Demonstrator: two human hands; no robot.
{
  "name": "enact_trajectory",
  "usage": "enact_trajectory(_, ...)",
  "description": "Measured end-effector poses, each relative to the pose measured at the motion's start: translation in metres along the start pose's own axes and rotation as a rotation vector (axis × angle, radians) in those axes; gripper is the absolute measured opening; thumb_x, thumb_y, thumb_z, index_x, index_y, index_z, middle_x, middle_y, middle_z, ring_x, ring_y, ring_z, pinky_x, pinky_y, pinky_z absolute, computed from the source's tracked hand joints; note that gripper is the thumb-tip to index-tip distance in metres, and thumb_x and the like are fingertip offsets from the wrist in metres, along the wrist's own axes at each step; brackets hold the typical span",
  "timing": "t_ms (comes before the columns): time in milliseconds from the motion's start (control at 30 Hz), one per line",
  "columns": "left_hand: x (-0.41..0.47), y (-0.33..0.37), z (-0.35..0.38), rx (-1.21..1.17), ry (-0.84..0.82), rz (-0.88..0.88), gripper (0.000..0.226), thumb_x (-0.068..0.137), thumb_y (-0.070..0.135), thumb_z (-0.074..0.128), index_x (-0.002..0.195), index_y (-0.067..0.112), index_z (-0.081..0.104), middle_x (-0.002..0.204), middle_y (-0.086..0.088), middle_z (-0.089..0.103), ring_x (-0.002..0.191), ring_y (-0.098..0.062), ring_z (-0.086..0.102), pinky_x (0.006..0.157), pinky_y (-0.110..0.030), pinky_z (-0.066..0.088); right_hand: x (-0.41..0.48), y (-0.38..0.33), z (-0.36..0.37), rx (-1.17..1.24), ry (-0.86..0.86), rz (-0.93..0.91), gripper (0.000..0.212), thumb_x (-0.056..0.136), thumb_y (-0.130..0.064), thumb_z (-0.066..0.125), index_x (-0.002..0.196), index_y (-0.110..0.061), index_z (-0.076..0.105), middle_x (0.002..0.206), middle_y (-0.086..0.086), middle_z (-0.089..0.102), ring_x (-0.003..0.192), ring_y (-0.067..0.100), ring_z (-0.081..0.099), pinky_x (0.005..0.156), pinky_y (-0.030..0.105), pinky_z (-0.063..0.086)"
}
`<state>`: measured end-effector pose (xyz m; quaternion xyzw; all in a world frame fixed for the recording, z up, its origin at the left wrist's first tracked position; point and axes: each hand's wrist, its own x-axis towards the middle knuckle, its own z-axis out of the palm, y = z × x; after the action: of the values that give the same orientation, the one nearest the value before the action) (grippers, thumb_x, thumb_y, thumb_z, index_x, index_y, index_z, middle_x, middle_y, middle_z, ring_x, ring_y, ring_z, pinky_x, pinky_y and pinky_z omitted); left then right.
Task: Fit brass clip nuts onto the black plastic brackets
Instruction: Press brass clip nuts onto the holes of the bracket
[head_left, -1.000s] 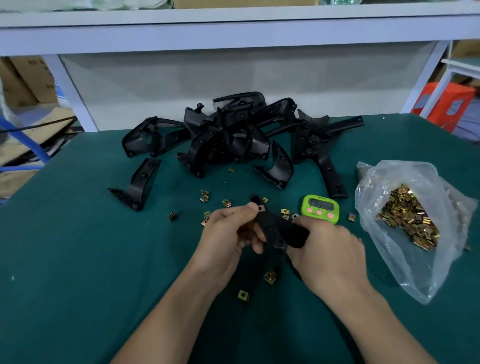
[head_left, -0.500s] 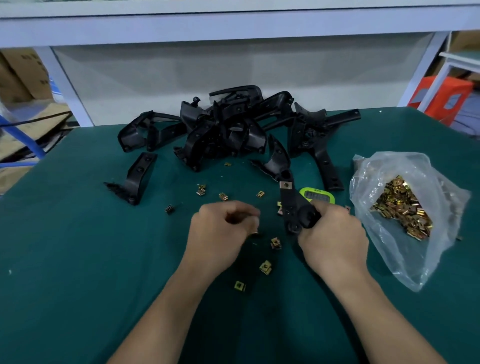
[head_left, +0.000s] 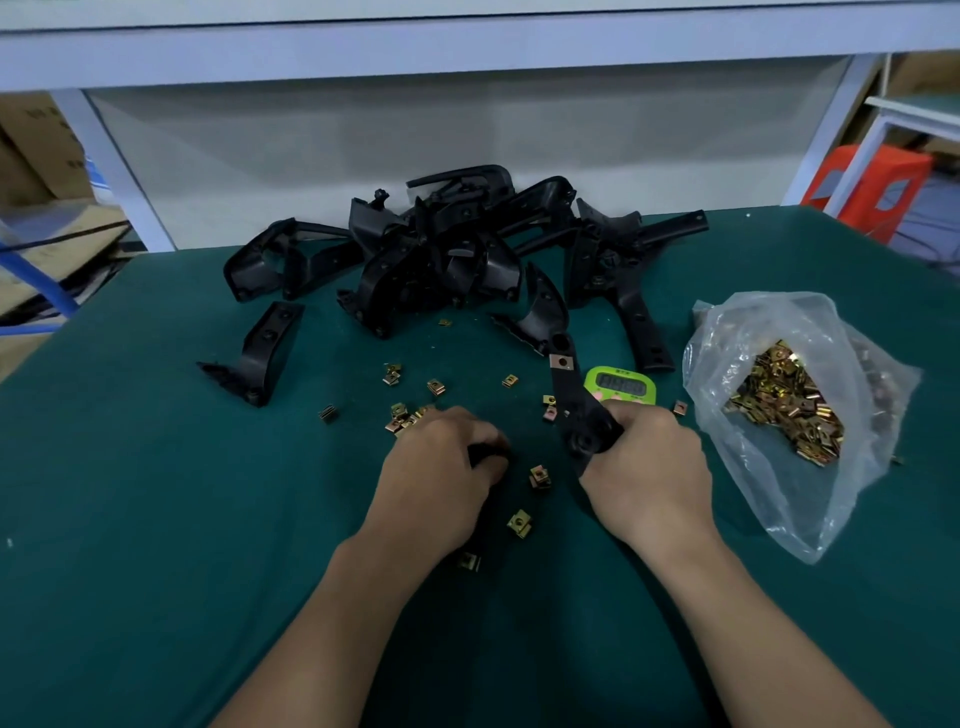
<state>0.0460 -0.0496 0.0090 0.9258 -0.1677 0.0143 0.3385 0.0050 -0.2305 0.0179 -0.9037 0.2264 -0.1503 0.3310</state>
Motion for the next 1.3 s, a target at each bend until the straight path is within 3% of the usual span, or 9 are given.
enact_trajectory(200, 0.000, 0.003, -0.003, -0.014, 0.061, -0.077, 0.014, 0.090, 0.026, 0.075, 0.103, 0.032, 0.077, 0.106, 0.014, 0.067, 0.099, -0.012, 0.060, 0.092, -0.036, 0.052, 0.001, -0.002, -0.003, 0.021, -0.017, 0.022, 0.020, 0.081, -0.030, 0.072, 0.064, -0.030, 0.060, 0.060, -0.007, 0.058, 0.060, 0.017, 0.054, 0.060, 0.030, 0.042)
enact_trajectory(300, -0.003, 0.008, -0.008, 0.012, 0.067, -0.032, 0.028, 0.084, 0.027, 0.077, 0.109, 0.040, 0.075, 0.102, 0.029, 0.061, 0.101, 0.002, 0.054, 0.093, -0.024, 0.047, 0.002, -0.003, -0.003, 0.001, -0.014, 0.021, 0.018, 0.079, -0.032, 0.071, 0.065, -0.032, 0.061, 0.062, -0.007, 0.058, 0.067, 0.029, 0.056, 0.063, 0.032, 0.044)
enact_trajectory(400, -0.005, 0.012, -0.018, -0.157, -0.194, -0.002, 0.020, 0.070, 0.036, 0.082, 0.088, 0.044, 0.077, 0.086, 0.025, 0.070, 0.086, 0.006, 0.062, 0.076, -0.013, 0.049, 0.005, -0.002, -0.006, 0.012, -0.016, 0.021, 0.016, 0.078, -0.031, 0.073, 0.066, -0.034, 0.063, 0.062, -0.008, 0.060, 0.065, 0.026, 0.057, 0.060, 0.031, 0.044)
enact_trajectory(500, -0.006, 0.012, -0.021, -0.114, -0.435, 0.047, 0.029, 0.065, 0.033, 0.087, 0.089, 0.045, 0.078, 0.087, 0.021, 0.068, 0.083, 0.001, 0.062, 0.072, -0.012, 0.047, 0.009, 0.001, -0.011, 0.010, -0.018, 0.015, 0.009, 0.080, -0.029, 0.074, 0.080, -0.037, 0.070, 0.062, -0.008, 0.059, 0.065, 0.025, 0.058, 0.060, 0.032, 0.047)
enact_trajectory(600, -0.005, 0.009, -0.014, -0.124, -0.308, 0.006, 0.023, 0.071, 0.023, 0.089, 0.083, 0.040, 0.079, 0.078, 0.017, 0.066, 0.068, 0.001, 0.059, 0.061, -0.010, 0.044, 0.013, 0.007, -0.014, -0.098, 0.034, 0.036, 0.018, 0.084, -0.028, 0.071, 0.102, -0.029, 0.074, 0.062, -0.006, 0.051, 0.066, 0.028, 0.051, 0.062, 0.031, 0.043)
enact_trajectory(733, -0.003, 0.001, -0.007, -0.210, -0.116, -0.081, 0.029, 0.069, 0.022, 0.092, 0.090, 0.037, 0.079, 0.067, 0.023, 0.062, 0.055, 0.003, 0.052, 0.054, -0.010, 0.040, 0.018, 0.012, -0.020, -0.200, 0.079, 0.033, 0.013, 0.084, -0.023, 0.072, 0.095, -0.016, 0.072, 0.079, 0.007, 0.056, 0.071, 0.029, 0.046, 0.066, 0.031, 0.040)
enact_trajectory(967, -0.004, -0.002, -0.003, -0.146, 0.068, -0.031, 0.027, 0.072, 0.040, 0.087, 0.096, 0.044, 0.076, 0.084, 0.025, 0.065, 0.082, 0.000, 0.057, 0.064, -0.009, 0.039, 0.019, 0.018, -0.024, -0.280, 0.006, -0.029, 0.006, 0.084, -0.016, 0.071, 0.088, -0.013, 0.070, 0.092, 0.007, 0.058, 0.073, 0.023, 0.043, 0.064, 0.027, 0.035)
enact_trajectory(1133, -0.005, -0.001, 0.000, -0.132, 0.076, -0.046, 0.026, 0.079, 0.046, 0.081, 0.105, 0.044, 0.075, 0.093, 0.029, 0.066, 0.092, 0.010, 0.055, 0.073, -0.013, 0.042, 0.016, 0.009, -0.027, -0.245, -0.027, -0.015, 0.011, 0.079, -0.008, 0.072, 0.080, -0.019, 0.069, 0.060, -0.005, 0.043, 0.051, 0.016, 0.041, 0.054, 0.025, 0.036)
enact_trajectory(1300, -0.004, 0.000, 0.001, -0.129, 0.134, -0.011, 0.020, 0.083, 0.040, 0.079, 0.103, 0.041, 0.076, 0.092, 0.030, 0.067, 0.094, 0.009, 0.056, 0.073, -0.005, 0.039, 0.013, 0.004, -0.028, -0.262, -0.131, -0.121, 0.010, 0.086, -0.019, 0.072, 0.093, -0.025, 0.076, 0.076, 0.001, 0.055, 0.058, 0.017, 0.043, 0.050, 0.019, 0.035)
